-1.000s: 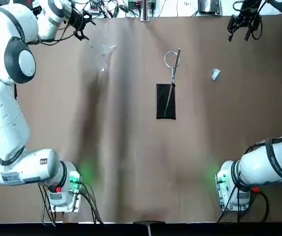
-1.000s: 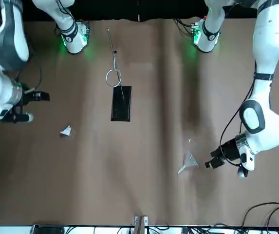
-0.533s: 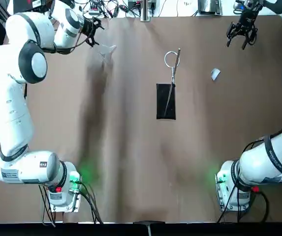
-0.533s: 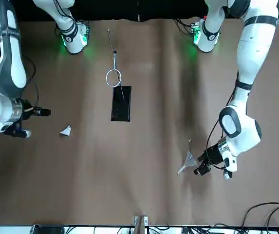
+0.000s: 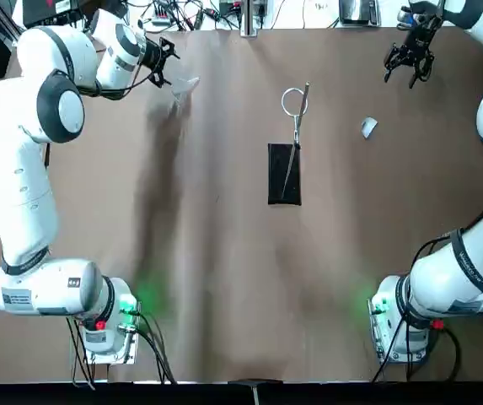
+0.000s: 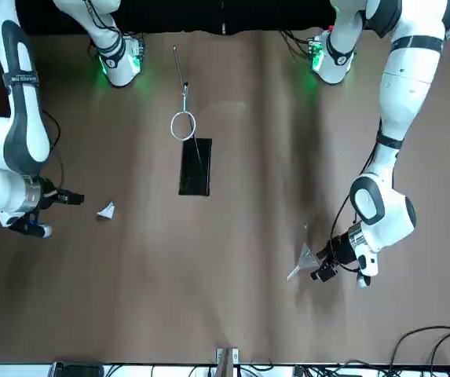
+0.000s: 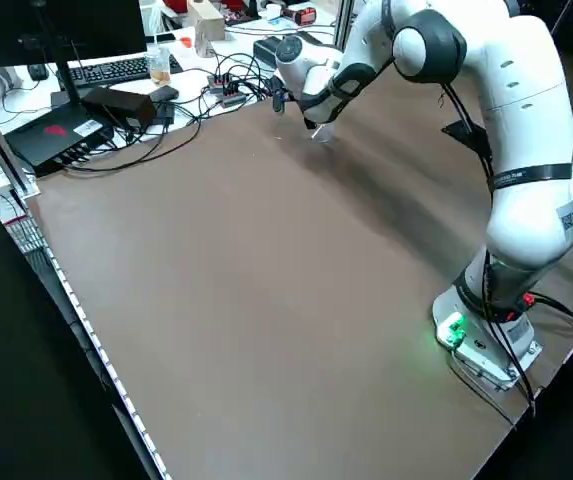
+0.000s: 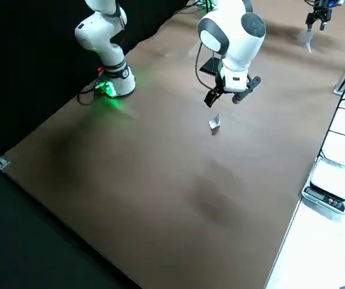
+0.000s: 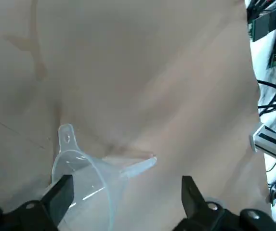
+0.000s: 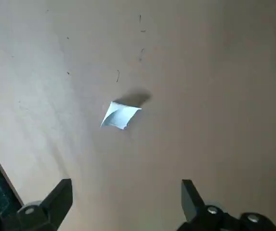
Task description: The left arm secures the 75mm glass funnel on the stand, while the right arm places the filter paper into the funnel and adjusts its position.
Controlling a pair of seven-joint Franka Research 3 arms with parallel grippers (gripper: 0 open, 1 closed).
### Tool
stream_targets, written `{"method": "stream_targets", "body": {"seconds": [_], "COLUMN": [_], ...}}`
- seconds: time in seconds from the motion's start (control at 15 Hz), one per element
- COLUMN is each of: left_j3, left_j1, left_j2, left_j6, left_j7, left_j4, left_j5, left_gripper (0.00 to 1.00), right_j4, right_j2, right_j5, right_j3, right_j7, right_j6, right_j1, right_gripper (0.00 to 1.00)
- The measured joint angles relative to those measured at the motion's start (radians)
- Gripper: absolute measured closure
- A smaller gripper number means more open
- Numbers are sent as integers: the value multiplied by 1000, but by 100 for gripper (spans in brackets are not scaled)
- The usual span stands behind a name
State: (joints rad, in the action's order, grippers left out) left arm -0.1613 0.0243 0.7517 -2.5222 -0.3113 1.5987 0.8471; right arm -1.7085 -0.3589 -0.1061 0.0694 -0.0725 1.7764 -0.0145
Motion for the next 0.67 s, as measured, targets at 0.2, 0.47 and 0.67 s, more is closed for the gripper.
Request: {"method": "stream_targets", "body": {"seconds": [0.2,0.47,0.67], "left_j3": [-1,-3,-3], "left_j1": [2,16,29], "left_j2": [9,9,9], "left_j6": [-8,-8,-14], "left_j7": [-14,-47,-81], "left_j4": [0,-4,-9], "left_j5": [1,1,1], "left_gripper": [17,60,88], "right_j4": [0,-2,-2], "right_j2": [-20,-78,-110], "right_j5": [1,1,-3], "right_j3": [-1,-2,0], "right_j7": [0,-18,-92], "right_j6": [0,-1,2], "right_j1": [0,1,-7], "right_gripper": [5,4,2]}}
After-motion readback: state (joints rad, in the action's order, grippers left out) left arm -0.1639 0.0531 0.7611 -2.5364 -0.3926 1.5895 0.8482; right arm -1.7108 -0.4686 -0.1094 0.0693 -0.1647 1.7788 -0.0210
